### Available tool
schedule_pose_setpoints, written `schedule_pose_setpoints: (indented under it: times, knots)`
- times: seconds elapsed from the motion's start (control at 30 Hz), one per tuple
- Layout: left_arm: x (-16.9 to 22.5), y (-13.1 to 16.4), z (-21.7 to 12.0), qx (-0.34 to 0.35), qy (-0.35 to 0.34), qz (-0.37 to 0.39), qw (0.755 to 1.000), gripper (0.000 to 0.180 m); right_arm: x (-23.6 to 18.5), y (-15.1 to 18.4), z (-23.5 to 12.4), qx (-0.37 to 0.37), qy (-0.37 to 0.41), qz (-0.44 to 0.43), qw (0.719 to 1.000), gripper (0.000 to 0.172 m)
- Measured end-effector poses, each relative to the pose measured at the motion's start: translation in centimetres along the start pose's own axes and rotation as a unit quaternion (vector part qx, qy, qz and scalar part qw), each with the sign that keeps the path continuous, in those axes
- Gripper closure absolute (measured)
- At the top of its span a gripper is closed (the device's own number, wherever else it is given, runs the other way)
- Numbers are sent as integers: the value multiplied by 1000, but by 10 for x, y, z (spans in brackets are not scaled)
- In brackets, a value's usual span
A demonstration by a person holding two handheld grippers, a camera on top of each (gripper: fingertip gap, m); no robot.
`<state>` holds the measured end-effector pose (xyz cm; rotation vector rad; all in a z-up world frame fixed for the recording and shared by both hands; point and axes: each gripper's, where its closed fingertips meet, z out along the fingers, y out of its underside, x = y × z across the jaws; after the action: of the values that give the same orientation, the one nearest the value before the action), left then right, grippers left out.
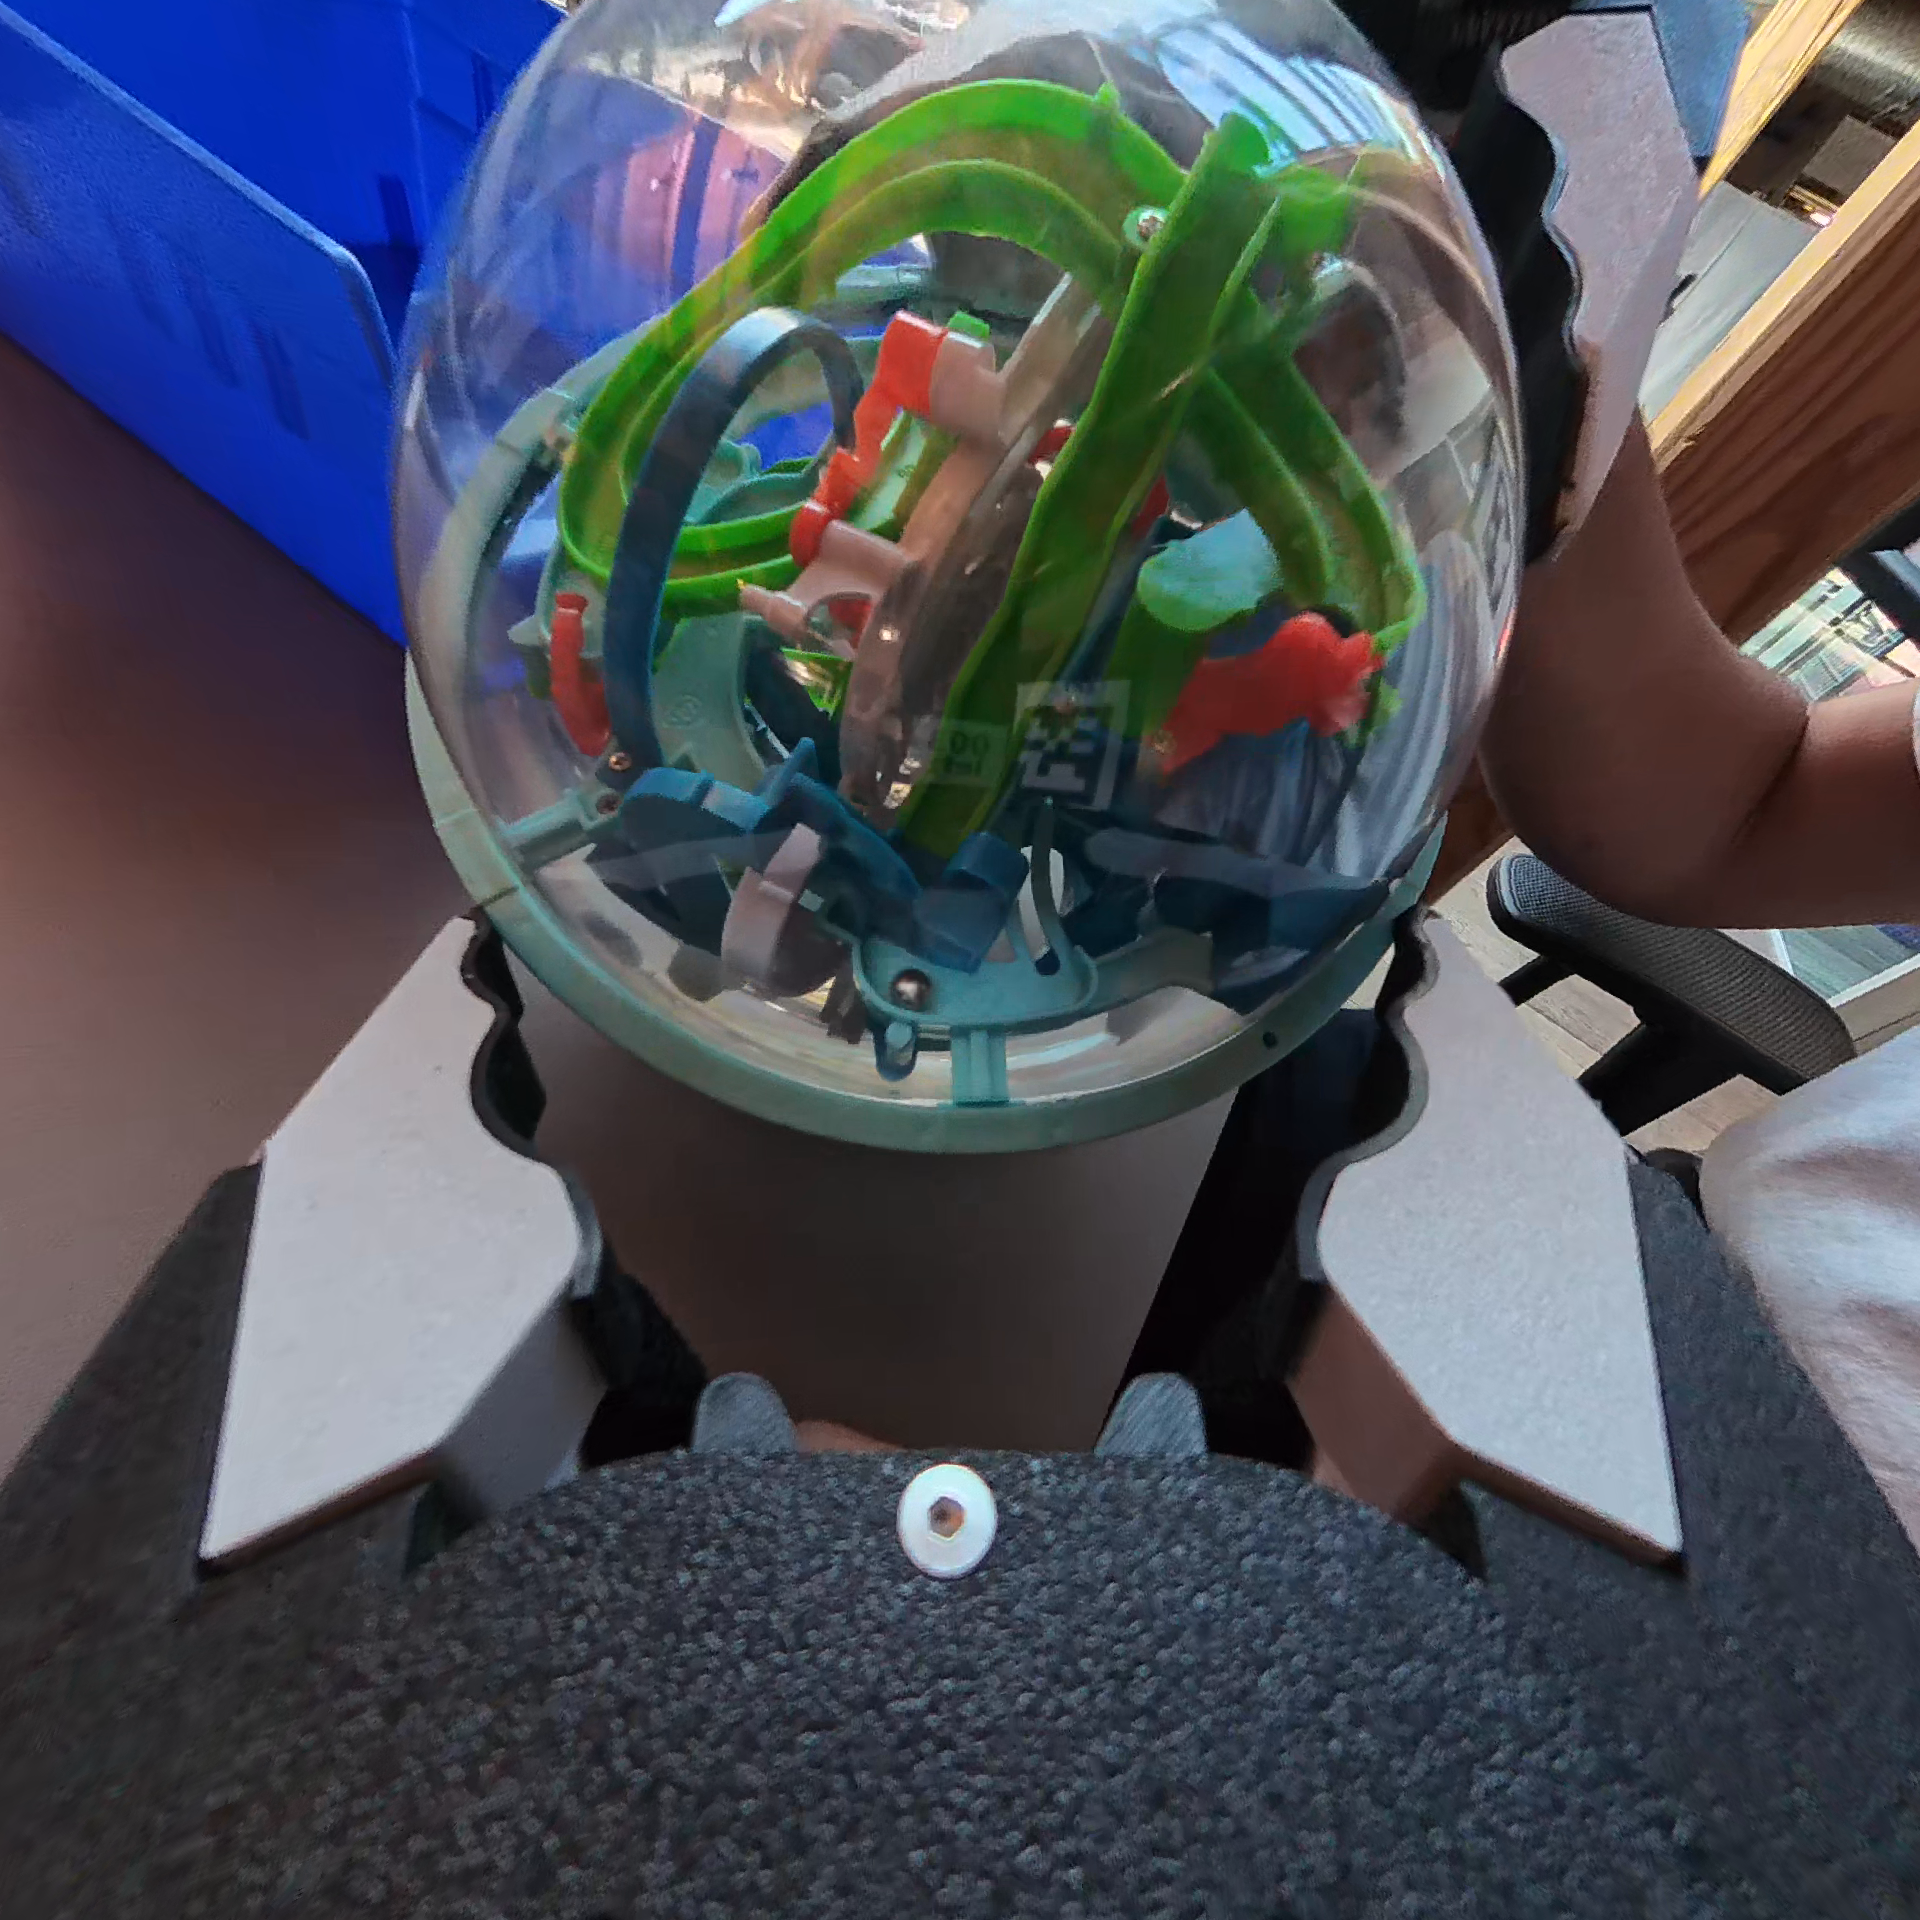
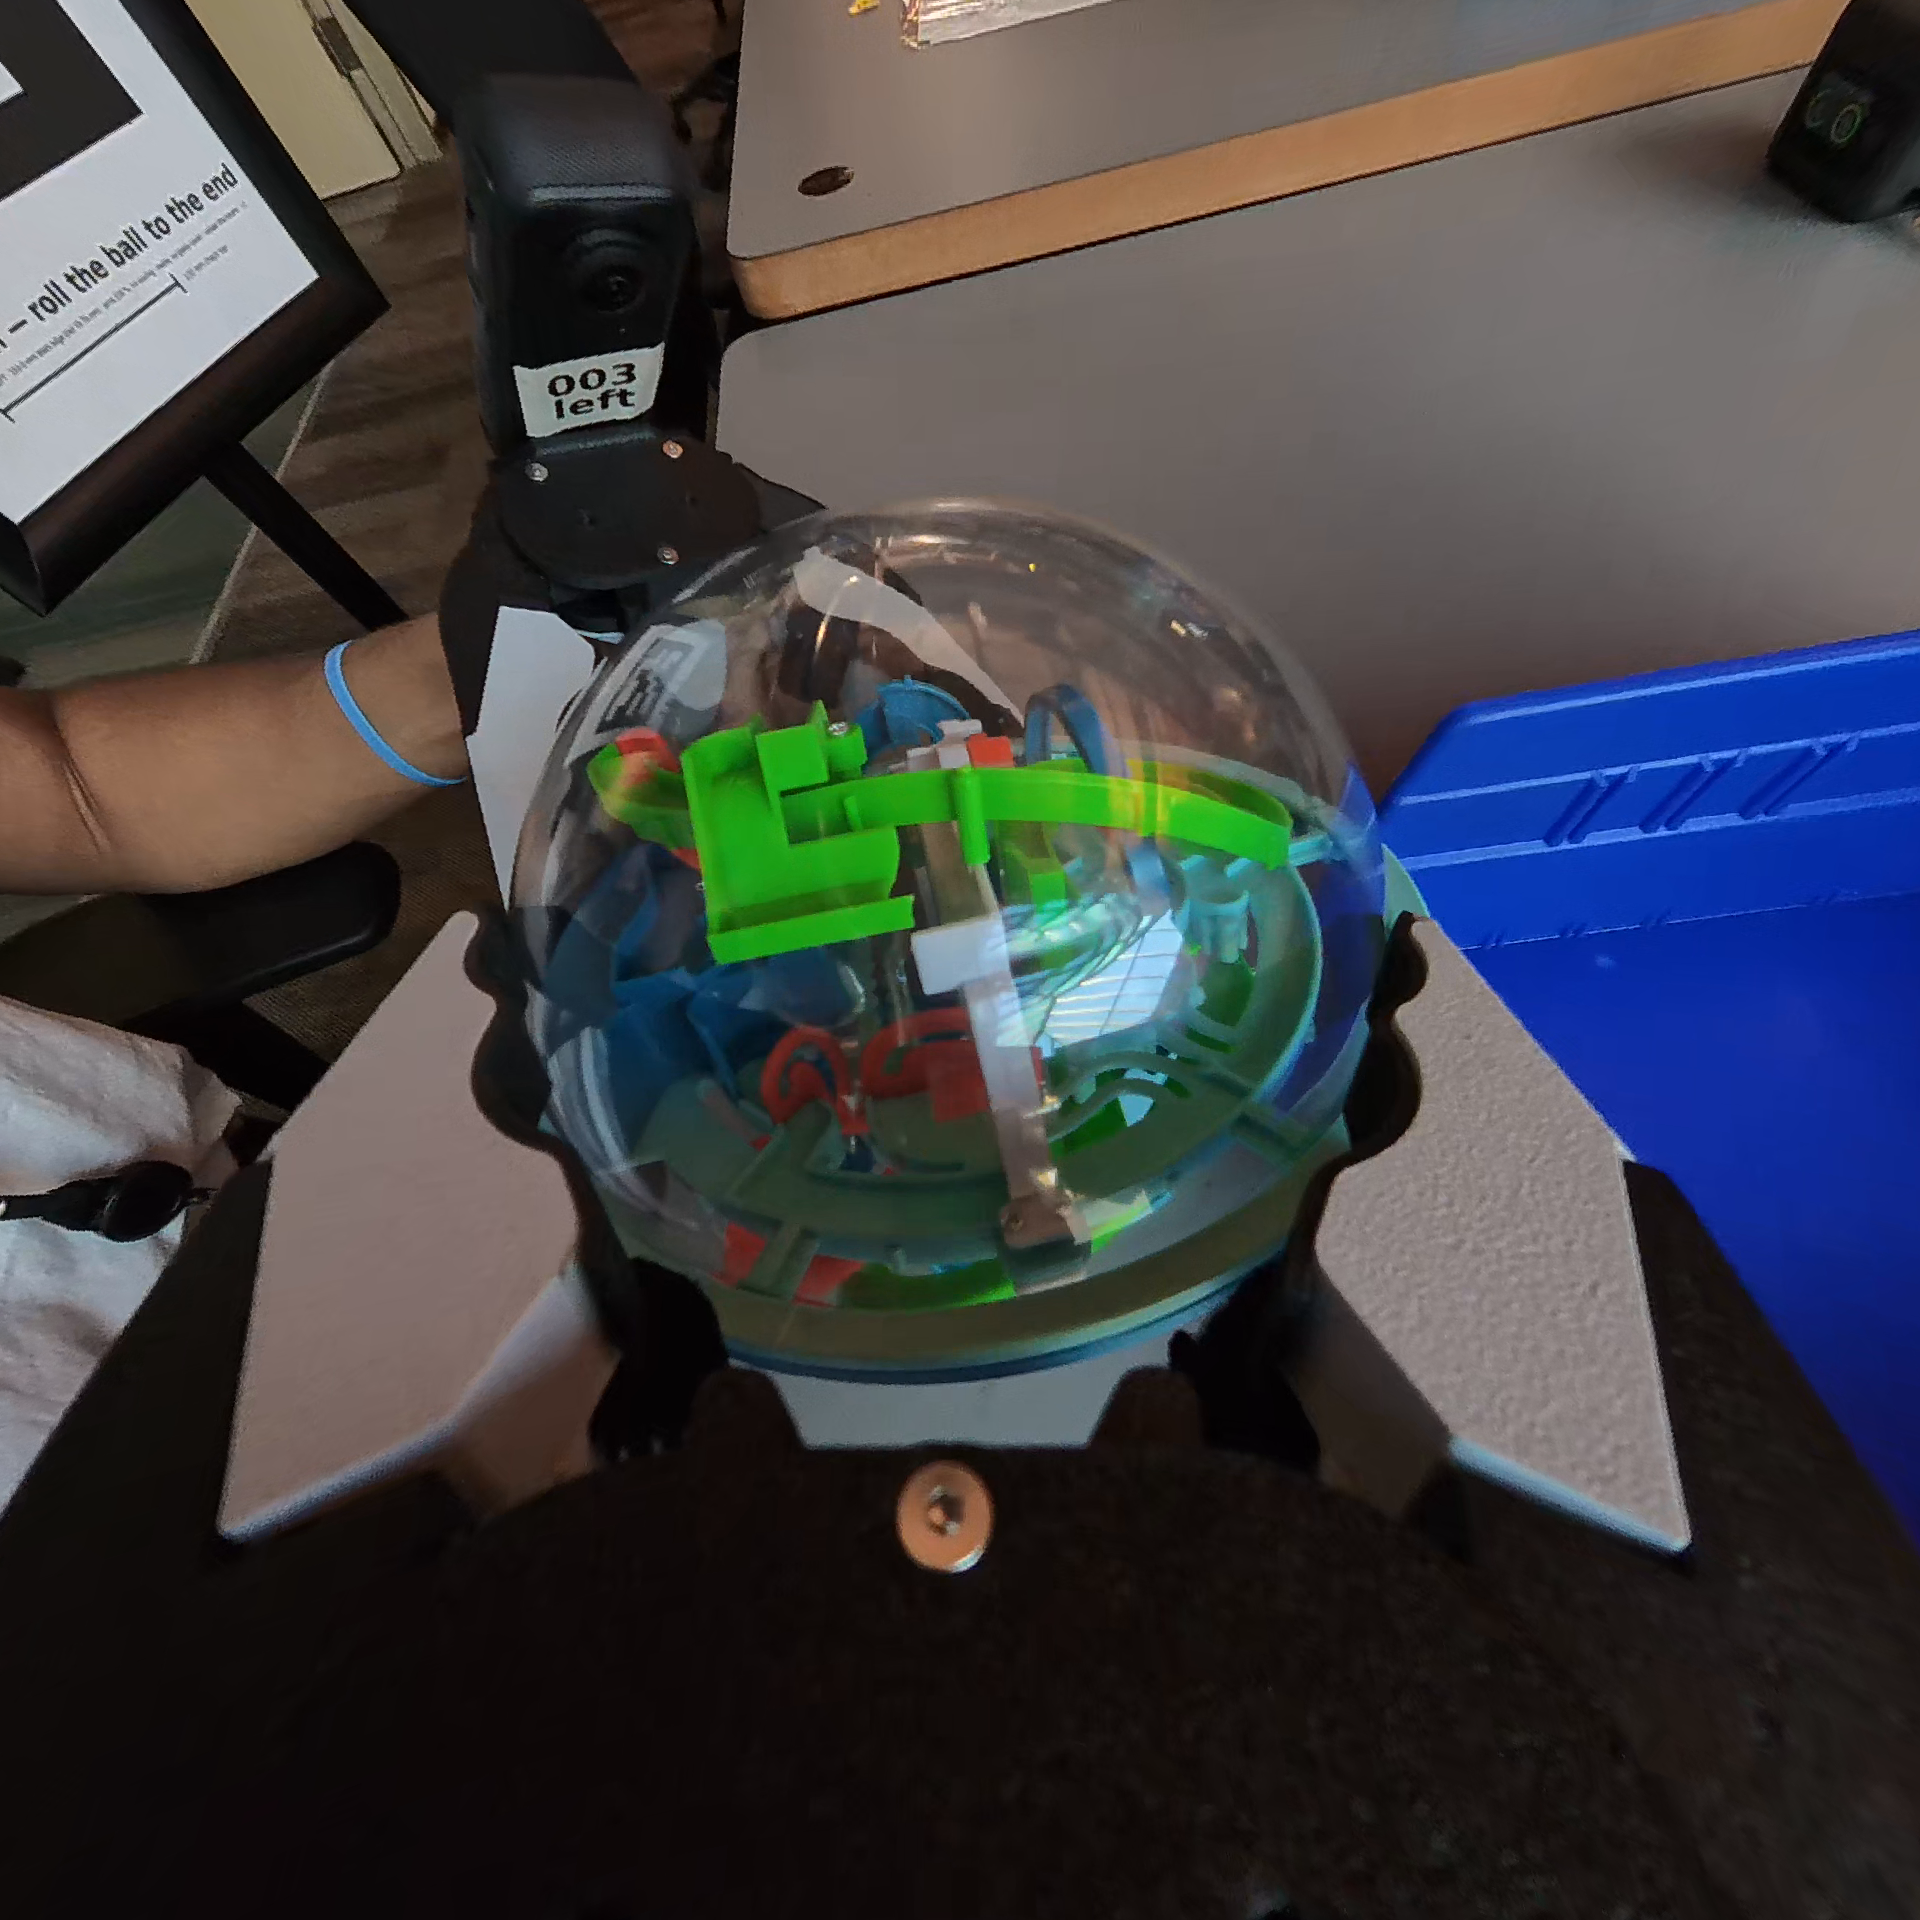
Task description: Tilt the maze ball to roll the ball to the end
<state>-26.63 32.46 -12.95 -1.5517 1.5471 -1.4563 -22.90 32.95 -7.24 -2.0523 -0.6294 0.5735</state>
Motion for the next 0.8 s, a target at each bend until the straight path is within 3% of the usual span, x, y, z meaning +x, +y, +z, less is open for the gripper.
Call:
schedule_pose_setpoints:
  times: [0.23, 0.43, 0.8]
  knots:
    - [-1, -2, 1, 5, 3, -12, 1000, 27, 3, 3, -3, 4, -2, 14, 1000, 18]
    - [0, -1, 7, 2, 26, -66, 997, 33, 8, 7, -9, 15, 1, 42, 999, 17]
    - [10, -8, 17, 22, 34, -74, 996, 37, 10, 18, -22, 47, 20, 73, 996, 18]
